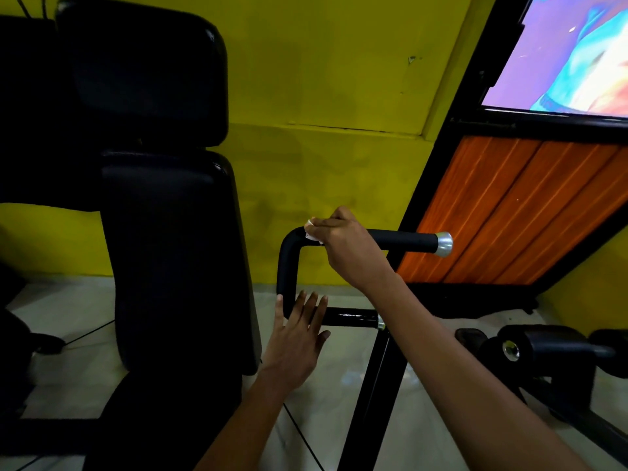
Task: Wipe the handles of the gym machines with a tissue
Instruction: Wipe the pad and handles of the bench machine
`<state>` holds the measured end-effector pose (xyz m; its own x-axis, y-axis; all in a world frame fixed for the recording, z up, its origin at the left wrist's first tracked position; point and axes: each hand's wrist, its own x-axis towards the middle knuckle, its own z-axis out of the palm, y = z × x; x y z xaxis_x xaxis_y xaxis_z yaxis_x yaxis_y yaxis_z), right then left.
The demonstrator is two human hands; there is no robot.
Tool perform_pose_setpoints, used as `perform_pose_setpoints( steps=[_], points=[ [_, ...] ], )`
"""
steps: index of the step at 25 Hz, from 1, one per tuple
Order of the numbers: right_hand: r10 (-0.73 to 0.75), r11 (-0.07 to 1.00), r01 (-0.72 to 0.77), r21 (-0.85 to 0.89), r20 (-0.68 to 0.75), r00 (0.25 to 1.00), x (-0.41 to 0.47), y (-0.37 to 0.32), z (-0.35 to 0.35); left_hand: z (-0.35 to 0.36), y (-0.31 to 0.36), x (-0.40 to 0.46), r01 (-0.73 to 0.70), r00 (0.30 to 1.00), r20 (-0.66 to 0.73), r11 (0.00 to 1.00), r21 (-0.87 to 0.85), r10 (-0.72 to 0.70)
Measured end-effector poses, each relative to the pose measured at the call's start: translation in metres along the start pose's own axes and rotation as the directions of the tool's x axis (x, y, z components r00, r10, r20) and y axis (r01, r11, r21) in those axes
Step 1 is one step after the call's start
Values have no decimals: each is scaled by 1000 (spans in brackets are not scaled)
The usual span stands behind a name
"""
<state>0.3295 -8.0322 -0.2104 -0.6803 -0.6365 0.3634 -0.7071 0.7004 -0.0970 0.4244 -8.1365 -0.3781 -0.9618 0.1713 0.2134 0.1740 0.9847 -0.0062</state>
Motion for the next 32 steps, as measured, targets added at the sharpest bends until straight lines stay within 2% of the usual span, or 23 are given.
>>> perform_pose_setpoints(
  steps=[6,11,20,24,32],
  points=[
    [-71,997,71,-34,8,997,5,-19,0,0,5,0,6,999,-41,999,-44,-8],
    [-52,990,59,-128,57,997,3,-21,-6,-3,3,0,1,1000,-15,1000,-27,-2],
    [148,988,-152,-39,-84,985,-39,34,-17,-3,2,-2,9,1000,8,998,57,-9],
    [197,974,-210,-83,-148,969,-58,54,-28,-4,2,-2,3,1000,13,999,51,-4],
    [416,875,-455,-165,-225,881,-88,88,-37,-3,-1,-4,-23,1000,3,999,40,22]
  ],
)
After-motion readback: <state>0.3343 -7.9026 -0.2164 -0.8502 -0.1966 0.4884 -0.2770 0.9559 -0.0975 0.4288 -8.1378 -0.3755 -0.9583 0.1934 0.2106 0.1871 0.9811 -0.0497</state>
